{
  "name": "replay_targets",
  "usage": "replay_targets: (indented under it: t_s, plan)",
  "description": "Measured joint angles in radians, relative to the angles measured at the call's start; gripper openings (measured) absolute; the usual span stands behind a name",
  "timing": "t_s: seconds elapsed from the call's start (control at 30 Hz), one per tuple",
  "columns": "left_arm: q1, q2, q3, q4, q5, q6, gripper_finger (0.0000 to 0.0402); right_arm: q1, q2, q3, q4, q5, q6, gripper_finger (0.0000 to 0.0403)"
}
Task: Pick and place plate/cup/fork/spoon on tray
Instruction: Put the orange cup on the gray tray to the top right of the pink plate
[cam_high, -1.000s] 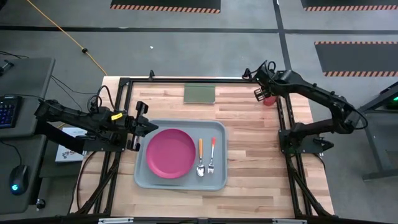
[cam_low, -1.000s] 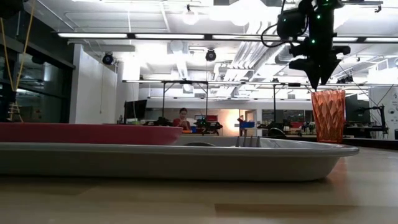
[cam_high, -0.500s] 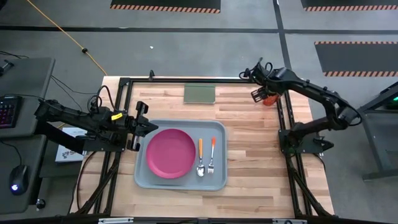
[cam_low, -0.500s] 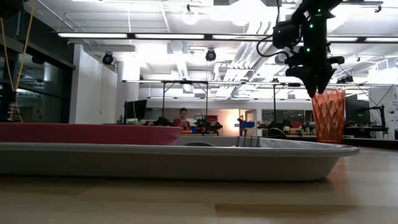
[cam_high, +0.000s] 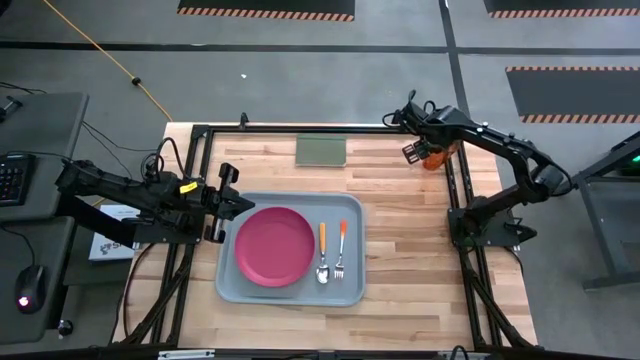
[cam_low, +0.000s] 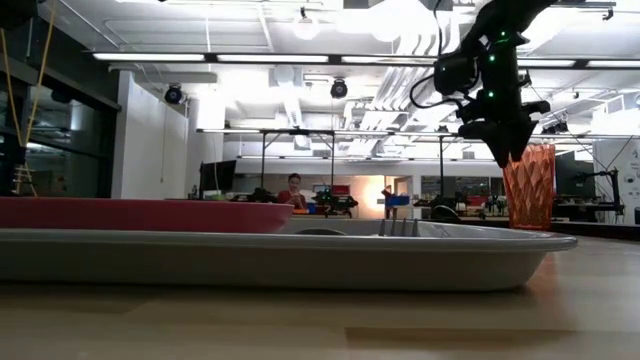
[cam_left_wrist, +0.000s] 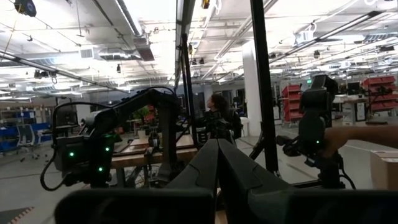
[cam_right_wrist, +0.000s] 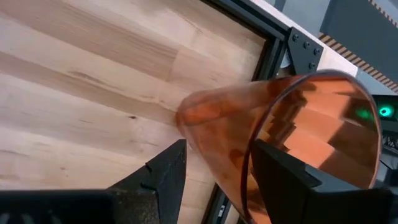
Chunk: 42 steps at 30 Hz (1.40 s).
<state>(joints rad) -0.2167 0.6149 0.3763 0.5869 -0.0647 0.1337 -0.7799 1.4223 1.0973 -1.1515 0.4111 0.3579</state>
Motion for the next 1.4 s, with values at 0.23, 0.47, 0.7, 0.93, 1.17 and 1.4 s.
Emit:
replay_targets:
  t_s: [0.23,0.47,0.7,0.93,1.17,1.4]
  plan:
    - [0.000,0.000,0.000,0.000,0.000,0.000,0.0000,0.001,-0.001,0.000,0.004,-0.021,-0.059,0.0097]
    - [0.000,0.000,0.000,0.000,0.000,0.015,0.0000,0.060,-0.039,0.012,-0.009,-0.070,-0.131,0.0018]
    - [0.000,0.000,0.000,0.001,-0.028,0.043,0.0000,0.294,-0.072,0.176,-0.030,-0.089,-0.133,0.0004]
    - [0.000,0.000,0.000,-0.002,-0.126,0.043,0.0000,0.670,-0.048,0.282,0.190,-0.148,-0.130,0.0002]
    - [0.000,-0.021,0.000,-0.005,-0.314,0.051,0.0000,0.954,0.081,0.277,0.537,-0.185,-0.144,0.0001]
    - [-0.001,-0.060,0.000,-0.070,-0.395,0.033,0.0000,1.037,0.285,0.276,0.901,-0.247,-0.198,0.0001]
